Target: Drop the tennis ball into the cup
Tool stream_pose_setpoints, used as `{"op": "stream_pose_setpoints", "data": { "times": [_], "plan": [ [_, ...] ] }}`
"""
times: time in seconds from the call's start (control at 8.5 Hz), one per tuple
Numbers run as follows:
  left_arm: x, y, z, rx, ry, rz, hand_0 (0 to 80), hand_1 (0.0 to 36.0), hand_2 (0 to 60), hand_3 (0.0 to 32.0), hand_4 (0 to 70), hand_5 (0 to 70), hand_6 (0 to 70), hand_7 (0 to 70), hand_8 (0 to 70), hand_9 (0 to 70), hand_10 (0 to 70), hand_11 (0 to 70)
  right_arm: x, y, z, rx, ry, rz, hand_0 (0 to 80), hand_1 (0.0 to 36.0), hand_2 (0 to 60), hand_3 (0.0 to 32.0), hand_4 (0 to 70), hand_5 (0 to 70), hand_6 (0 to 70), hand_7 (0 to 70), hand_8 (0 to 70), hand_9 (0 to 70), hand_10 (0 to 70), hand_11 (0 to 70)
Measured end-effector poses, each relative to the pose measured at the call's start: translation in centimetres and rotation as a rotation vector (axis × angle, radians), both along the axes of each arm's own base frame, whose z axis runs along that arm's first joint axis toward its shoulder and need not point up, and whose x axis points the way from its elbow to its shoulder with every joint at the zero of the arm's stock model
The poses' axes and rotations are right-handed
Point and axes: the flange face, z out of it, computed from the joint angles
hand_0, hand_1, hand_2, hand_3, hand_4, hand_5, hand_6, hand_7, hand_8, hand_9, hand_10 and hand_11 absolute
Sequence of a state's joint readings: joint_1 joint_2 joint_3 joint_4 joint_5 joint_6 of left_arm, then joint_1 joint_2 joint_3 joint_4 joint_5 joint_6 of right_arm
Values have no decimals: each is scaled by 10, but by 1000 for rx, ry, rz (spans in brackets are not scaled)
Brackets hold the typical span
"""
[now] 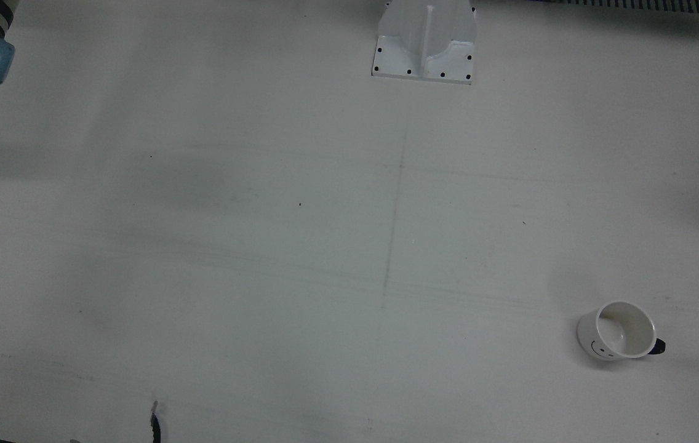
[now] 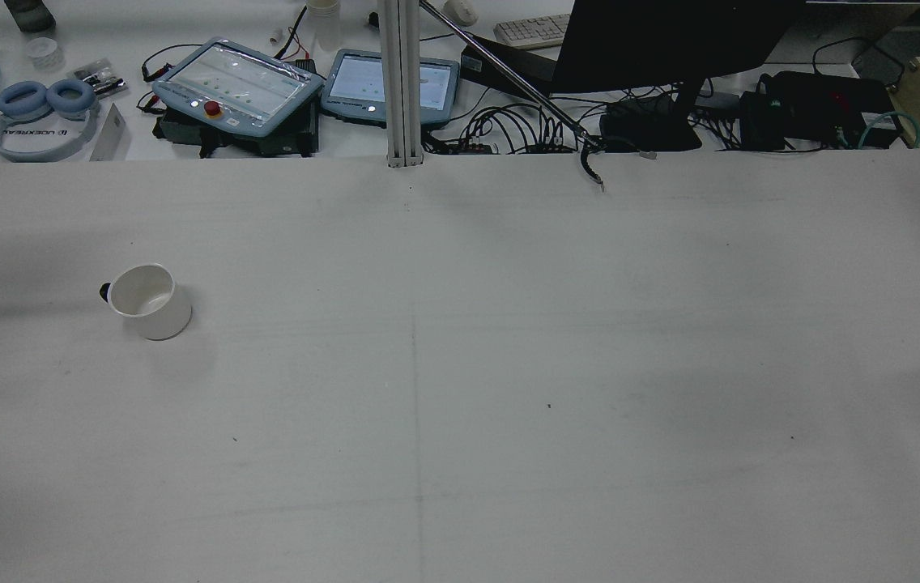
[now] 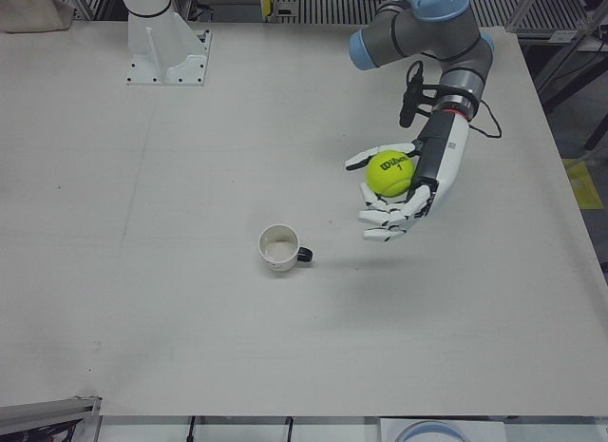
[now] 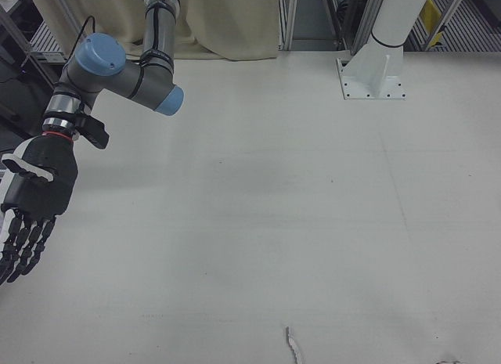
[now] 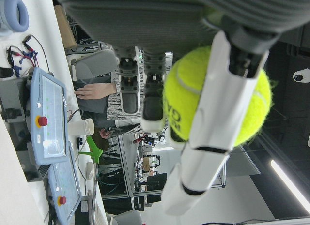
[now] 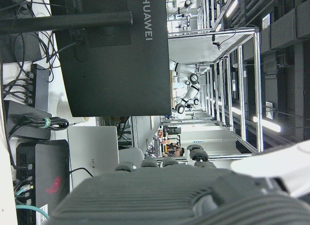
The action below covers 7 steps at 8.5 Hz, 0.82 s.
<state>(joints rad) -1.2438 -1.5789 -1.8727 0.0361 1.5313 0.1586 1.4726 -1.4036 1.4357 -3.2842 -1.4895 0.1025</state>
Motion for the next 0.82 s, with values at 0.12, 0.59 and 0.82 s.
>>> {"op": "stream_pose_setpoints", "data": {
  "times": [0.12,0.59,0.82],
  "plan": [
    [23,-6,-8,13,-1,10,800,294,167,0,259,295,700,700,537,584,199,314,0,0,0,1,0,0,0,0,0,0,0,0,0,0,0,0,0,0],
    [109,-9,-22,54,-36,35,800,278,136,0,257,261,700,700,530,583,197,308,0,0,-1,2,0,0,0,0,0,0,0,0,0,0,0,0,0,0],
    [160,-4,-14,40,-40,63,800,259,143,0,254,287,700,700,540,577,193,302,0,0,-1,2,0,0,0,0,0,0,0,0,0,0,0,0,0,0]
  ]
}}
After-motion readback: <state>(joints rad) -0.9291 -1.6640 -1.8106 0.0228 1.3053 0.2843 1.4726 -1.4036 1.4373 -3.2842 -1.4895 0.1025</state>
